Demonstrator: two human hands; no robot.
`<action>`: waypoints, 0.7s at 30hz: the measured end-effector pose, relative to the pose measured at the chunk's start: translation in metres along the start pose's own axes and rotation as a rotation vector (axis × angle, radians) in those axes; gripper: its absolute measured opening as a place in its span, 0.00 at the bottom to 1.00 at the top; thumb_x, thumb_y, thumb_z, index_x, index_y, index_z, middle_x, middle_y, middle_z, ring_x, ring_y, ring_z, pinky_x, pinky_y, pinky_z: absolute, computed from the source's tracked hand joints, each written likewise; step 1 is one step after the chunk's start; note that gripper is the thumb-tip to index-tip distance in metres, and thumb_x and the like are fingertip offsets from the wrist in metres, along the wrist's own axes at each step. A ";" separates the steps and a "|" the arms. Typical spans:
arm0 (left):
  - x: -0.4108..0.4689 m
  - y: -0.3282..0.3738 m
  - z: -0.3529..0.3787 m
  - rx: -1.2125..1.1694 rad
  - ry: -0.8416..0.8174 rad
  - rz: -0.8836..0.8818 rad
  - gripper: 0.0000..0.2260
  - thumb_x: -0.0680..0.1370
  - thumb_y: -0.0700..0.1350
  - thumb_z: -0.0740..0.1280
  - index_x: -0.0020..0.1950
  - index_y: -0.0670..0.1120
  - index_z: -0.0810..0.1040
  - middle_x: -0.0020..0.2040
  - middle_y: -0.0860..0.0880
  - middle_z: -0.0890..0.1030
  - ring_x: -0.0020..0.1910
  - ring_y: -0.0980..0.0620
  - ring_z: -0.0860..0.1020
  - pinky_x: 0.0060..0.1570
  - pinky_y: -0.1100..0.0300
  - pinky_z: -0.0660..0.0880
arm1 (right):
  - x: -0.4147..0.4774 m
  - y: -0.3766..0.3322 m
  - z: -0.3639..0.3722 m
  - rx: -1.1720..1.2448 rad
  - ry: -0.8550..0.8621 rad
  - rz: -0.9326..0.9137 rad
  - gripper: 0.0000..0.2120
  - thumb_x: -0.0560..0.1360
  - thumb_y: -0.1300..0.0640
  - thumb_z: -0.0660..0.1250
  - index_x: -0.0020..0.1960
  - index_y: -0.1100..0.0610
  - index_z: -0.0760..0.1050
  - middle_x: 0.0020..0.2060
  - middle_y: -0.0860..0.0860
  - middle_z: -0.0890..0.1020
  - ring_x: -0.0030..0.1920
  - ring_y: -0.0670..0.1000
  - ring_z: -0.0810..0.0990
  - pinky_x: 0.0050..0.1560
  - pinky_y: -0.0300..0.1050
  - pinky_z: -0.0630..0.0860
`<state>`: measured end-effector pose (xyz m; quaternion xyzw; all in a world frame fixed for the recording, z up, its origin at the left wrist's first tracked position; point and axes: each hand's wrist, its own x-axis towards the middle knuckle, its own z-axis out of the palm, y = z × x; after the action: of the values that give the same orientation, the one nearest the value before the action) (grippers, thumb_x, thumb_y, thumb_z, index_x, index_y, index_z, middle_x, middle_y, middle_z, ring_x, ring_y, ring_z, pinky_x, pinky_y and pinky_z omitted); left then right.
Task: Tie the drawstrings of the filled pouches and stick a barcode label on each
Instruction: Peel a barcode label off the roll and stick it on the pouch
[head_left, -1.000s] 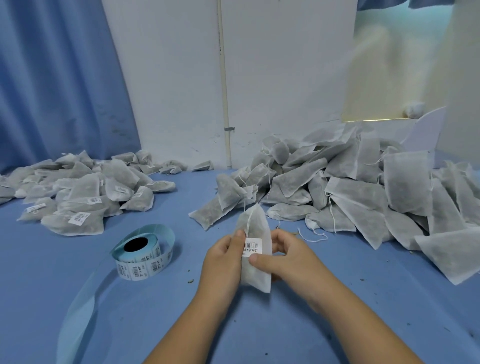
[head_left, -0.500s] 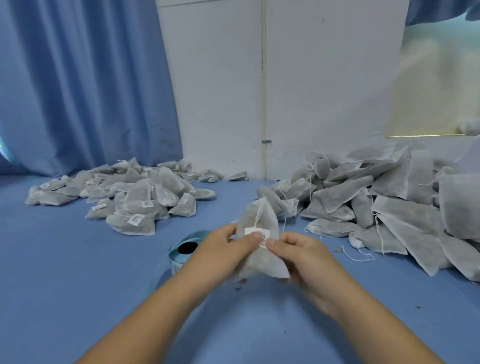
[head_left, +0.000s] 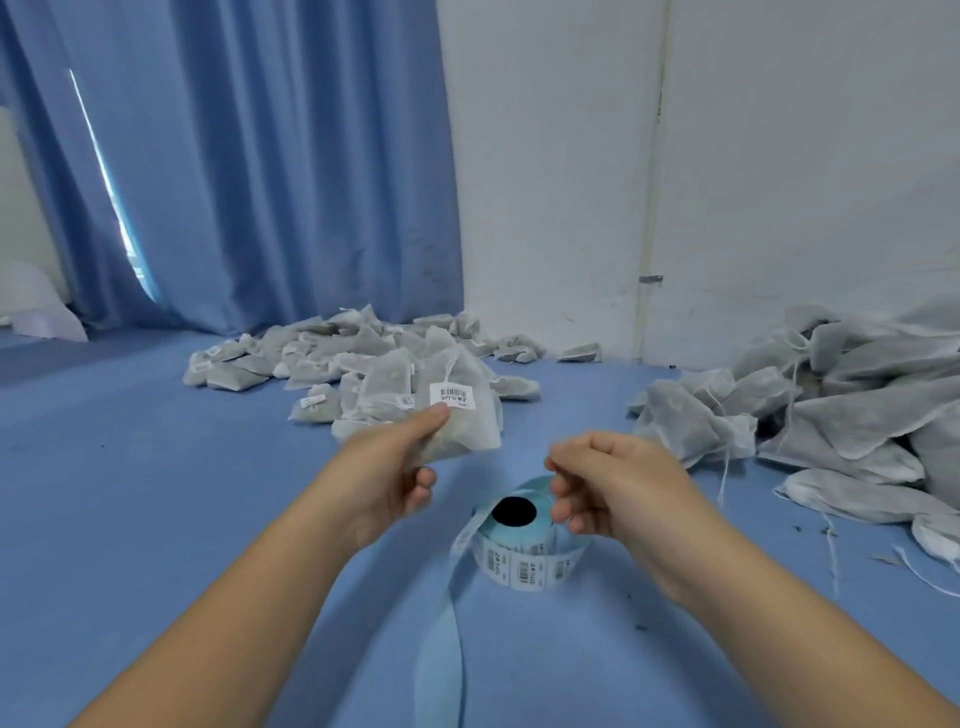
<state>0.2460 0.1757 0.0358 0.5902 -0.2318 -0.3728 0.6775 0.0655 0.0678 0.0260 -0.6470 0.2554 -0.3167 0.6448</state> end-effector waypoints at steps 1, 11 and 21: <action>0.011 0.009 -0.008 -0.069 0.027 0.034 0.05 0.77 0.47 0.72 0.47 0.46 0.81 0.31 0.53 0.79 0.22 0.56 0.72 0.22 0.67 0.72 | 0.002 0.002 0.001 -0.010 0.001 0.000 0.07 0.76 0.59 0.68 0.39 0.59 0.79 0.30 0.52 0.81 0.28 0.49 0.79 0.29 0.40 0.74; 0.072 0.022 -0.047 -0.251 0.168 0.169 0.15 0.81 0.40 0.65 0.68 0.41 0.71 0.54 0.46 0.79 0.47 0.49 0.82 0.48 0.57 0.79 | 0.012 0.024 0.001 -0.071 0.050 0.036 0.10 0.76 0.61 0.67 0.36 0.59 0.79 0.28 0.52 0.79 0.26 0.48 0.76 0.26 0.39 0.72; 0.027 0.010 0.048 -0.162 -0.015 0.109 0.04 0.79 0.42 0.65 0.48 0.46 0.80 0.30 0.53 0.78 0.28 0.56 0.73 0.34 0.63 0.66 | -0.005 0.023 -0.022 -0.101 0.082 -0.008 0.13 0.76 0.59 0.68 0.32 0.55 0.80 0.28 0.51 0.80 0.27 0.49 0.76 0.29 0.40 0.73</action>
<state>0.2289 0.1252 0.0511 0.5170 -0.2378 -0.3573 0.7406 0.0477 0.0557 0.0024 -0.6662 0.2948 -0.3324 0.5989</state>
